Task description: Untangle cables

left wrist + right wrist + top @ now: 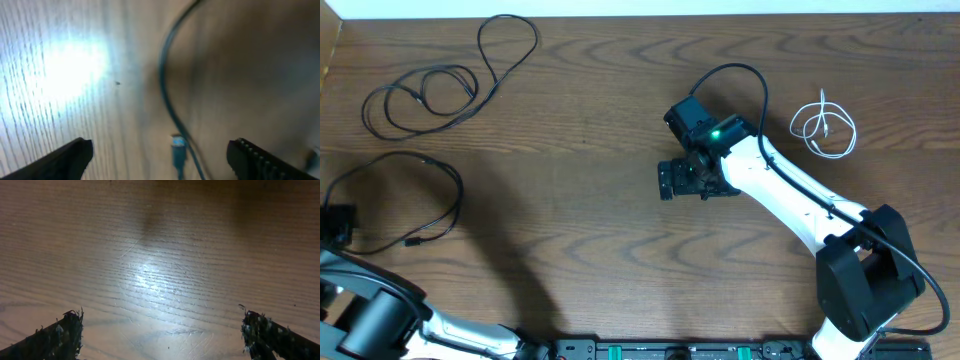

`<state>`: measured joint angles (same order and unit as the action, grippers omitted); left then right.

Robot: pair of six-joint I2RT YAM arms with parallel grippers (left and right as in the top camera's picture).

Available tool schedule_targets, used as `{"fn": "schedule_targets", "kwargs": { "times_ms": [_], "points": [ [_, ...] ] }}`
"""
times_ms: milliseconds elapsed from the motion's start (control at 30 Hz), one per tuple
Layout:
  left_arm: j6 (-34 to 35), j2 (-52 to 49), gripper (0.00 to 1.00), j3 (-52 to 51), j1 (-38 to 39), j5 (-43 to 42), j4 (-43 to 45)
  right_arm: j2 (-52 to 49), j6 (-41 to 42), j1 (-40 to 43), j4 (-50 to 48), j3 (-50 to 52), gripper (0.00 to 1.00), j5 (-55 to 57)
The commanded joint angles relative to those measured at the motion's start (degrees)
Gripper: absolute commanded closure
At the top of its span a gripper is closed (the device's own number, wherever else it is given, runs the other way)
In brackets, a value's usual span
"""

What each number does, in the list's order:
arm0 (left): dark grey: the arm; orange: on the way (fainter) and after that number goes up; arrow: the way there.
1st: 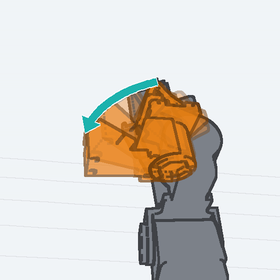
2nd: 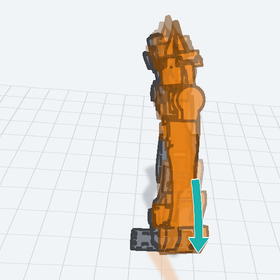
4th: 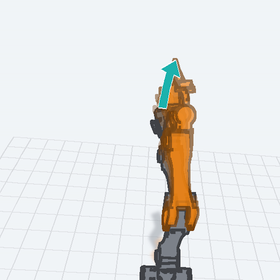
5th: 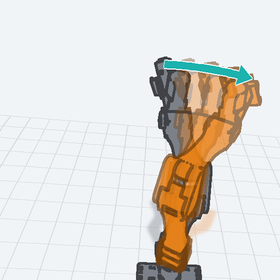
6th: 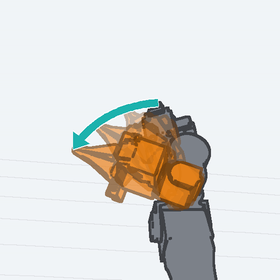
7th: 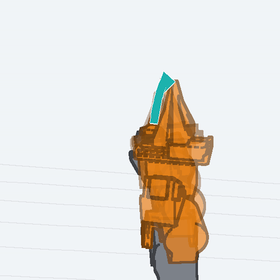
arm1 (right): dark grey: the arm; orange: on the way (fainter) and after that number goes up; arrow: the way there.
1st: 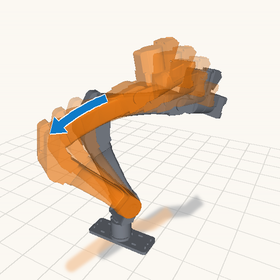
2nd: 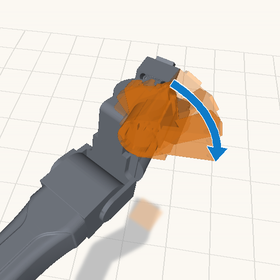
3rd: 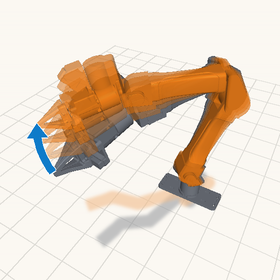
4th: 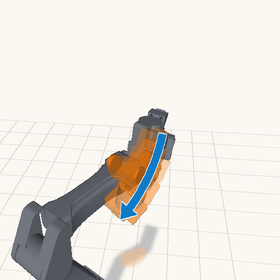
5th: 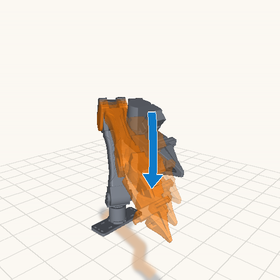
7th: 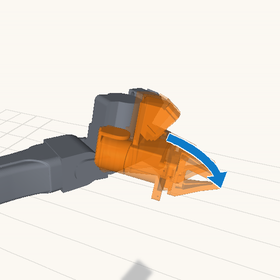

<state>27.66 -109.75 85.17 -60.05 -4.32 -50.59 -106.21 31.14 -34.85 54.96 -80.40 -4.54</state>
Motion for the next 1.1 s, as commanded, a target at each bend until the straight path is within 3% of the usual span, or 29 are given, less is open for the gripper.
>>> {"fn": "schedule_targets", "kwargs": {
  "times_ms": [0,133,433,533,633,867,1067],
  "points": [
    [0.7,-3.8,0.16,-0.6,-0.3,0.9,-0.2,1.0,0.1,-0.6,-0.1,0.3,0.01,0.0],
    [0.7,-7.1,0.28,-0.6,-0.2,0.9,0.0,1.0,0.1,-0.6,-0.1,0.3,0.01,0.0],
    [0.7,-12.0,0.31,-0.6,-0.2,0.9,0.7,1.0,0.1,-0.6,-0.1,0.3,0.01,0.0],
    [0.7,-13.0,0.43,-0.6,-0.2,0.9,1.4,1.0,0.1,-0.6,-0.1,0.3,0.01,0.1],
    [0.7,-13.5,0.49,-0.6,-0.2,0.9,1.9,1.0,0.1,-0.6,-0.1,0.3,0.01,0.0],
    [0.7,-14.7,0.92,-0.6,-0.1,0.2,3.4,1.0,0.1,-0.8,0.0,0.3,0.01,0.0],
    [-1.7,-14.7,0.92,-0.6,0.2,-10.9,7.8,1.0,0.1,-1.2,0.1,0.3,0.01,0.0]
  ]
}}
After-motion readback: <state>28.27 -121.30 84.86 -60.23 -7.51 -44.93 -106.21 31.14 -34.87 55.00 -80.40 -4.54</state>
